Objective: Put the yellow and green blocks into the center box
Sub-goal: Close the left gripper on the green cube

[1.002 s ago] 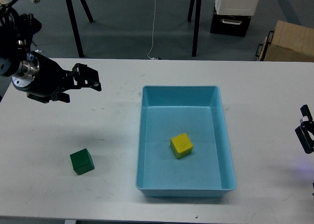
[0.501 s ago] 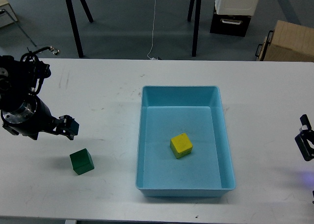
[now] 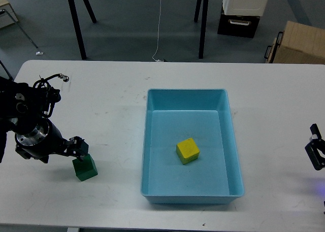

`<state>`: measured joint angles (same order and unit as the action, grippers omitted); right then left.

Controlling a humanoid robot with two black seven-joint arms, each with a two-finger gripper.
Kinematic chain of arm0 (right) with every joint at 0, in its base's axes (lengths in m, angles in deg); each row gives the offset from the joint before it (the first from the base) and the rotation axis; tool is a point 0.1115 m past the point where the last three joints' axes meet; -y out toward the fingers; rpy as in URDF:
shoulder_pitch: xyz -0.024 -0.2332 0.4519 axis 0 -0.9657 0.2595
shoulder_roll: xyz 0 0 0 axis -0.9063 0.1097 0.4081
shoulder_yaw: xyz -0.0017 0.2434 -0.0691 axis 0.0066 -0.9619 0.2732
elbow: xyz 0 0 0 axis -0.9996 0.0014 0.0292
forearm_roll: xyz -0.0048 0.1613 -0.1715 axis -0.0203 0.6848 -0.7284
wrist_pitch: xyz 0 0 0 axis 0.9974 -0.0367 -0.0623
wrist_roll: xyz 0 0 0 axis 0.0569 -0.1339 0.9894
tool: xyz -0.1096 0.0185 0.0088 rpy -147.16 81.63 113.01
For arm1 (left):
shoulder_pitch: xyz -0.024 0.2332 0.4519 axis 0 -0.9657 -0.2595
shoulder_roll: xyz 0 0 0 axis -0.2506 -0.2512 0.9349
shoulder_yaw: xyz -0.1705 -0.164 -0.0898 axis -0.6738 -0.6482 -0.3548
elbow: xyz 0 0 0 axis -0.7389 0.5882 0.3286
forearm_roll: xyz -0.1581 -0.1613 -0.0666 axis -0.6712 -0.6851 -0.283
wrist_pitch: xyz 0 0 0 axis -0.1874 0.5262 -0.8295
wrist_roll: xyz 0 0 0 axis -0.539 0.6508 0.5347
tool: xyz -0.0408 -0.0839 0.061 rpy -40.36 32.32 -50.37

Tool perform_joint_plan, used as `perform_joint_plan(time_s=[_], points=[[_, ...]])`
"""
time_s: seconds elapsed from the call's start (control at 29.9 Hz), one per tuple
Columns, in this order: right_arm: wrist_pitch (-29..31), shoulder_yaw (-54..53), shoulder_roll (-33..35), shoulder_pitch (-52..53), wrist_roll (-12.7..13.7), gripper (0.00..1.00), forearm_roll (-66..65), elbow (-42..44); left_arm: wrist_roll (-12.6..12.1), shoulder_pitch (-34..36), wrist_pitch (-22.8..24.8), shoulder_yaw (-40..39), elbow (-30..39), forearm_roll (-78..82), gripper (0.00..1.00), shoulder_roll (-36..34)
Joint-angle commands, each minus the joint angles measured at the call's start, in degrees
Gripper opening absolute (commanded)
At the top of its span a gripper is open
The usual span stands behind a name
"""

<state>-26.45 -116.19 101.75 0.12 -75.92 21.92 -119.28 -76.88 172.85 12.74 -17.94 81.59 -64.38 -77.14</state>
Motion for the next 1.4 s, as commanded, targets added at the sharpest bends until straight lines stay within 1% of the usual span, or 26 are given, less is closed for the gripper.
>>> perform_joint_plan(time_s=[0.0, 0.1, 0.4, 0.7, 0.8, 0.84, 0.87, 0.94, 0.97, 1.0, 1.04, 1.1, 1.14, 1.17, 1.2, 1.27, 1.37], points=[[0.00, -0.08, 0.10, -0.17, 0.00, 0.99, 0.00, 0.03, 0.00, -3.22, -0.08, -2.07, -2.54, -0.05, 1.00, 1.97], [0.00, -0.26, 0.18, -0.26, 0.00, 0.99, 0.00, 0.03, 0.00, -4.11, -0.08, -3.21, -3.07, -0.05, 1.00, 3.03], [0.00, -0.43, 0.18, -0.26, 0.00, 0.99, 0.00, -0.06, 0.00, -4.46, -0.08, -3.39, -4.74, -0.05, 1.00, 4.88], [0.00, -0.43, 0.18, -0.52, 0.00, 0.99, 0.00, -0.06, -0.09, -7.36, 0.10, -3.48, -5.01, 0.22, 1.00, 4.88], [0.00, -0.52, 0.27, -0.52, 0.00, 0.99, 0.00, 0.03, 0.00, -7.36, 0.18, -4.35, -5.01, 0.30, 0.95, 4.79], [0.00, -0.52, 0.18, -0.52, 0.00, 0.99, 0.00, -0.06, 0.00, -7.28, 0.18, -4.62, -5.01, 0.31, 0.89, 4.88], [0.00, -0.52, 0.27, -0.52, 0.00, 0.99, 0.00, -0.06, 0.00, -7.10, 0.18, -4.71, -5.10, 0.31, 0.78, 4.88], [0.00, -0.52, 0.27, -0.52, 0.00, 0.99, 0.00, -0.06, -0.09, -6.93, 0.36, -4.71, -5.18, 0.39, 0.53, 4.88], [0.00, -0.52, 0.27, -0.52, 0.00, 0.99, 0.00, -0.06, -0.17, -6.75, 0.36, -4.71, -5.27, 0.57, 0.39, 4.88], [0.00, -0.52, 0.27, -0.52, 0.00, 0.99, 0.00, -0.06, -0.26, -6.84, 0.36, -4.71, -5.45, 0.92, 0.27, 4.97], [0.00, -0.52, 0.27, -0.61, 0.00, 0.99, 0.00, -0.06, -0.35, -6.84, 0.19, -4.71, -5.62, 1.62, 0.17, 5.05], [0.00, -0.61, 0.36, -0.70, 0.00, 0.99, 0.00, -0.06, -0.70, -6.84, -0.69, -4.80, -5.62, 1.97, 0.12, 5.06], [0.00, -0.61, 0.36, -0.70, 0.00, 0.99, 0.00, -0.06, -1.40, -6.84, -1.13, -4.80, -5.62, 1.98, 0.04, 5.05], [0.00, -0.61, 0.36, -0.70, 0.00, 0.99, 0.00, -0.06, -2.45, -6.84, -1.48, -5.06, -5.62, 1.98, 0.02, 5.05], [0.00, -0.70, 0.36, -0.70, 0.00, 0.99, 0.00, -0.06, -2.51, -6.84, -1.49, -5.24, -5.62, 1.98, 0.00, 4.88], [0.00, -0.70, 0.36, -0.70, 0.00, 0.99, 0.00, -0.06, -2.51, -6.66, -1.49, -5.85, -5.62, 1.98, 0.00, 4.70], [0.00, -0.78, 0.36, -0.79, 0.00, 0.99, 0.00, -0.15, -2.51, -4.47, -0.52, -6.47, -5.62, 1.98, 0.00, 4.61]])
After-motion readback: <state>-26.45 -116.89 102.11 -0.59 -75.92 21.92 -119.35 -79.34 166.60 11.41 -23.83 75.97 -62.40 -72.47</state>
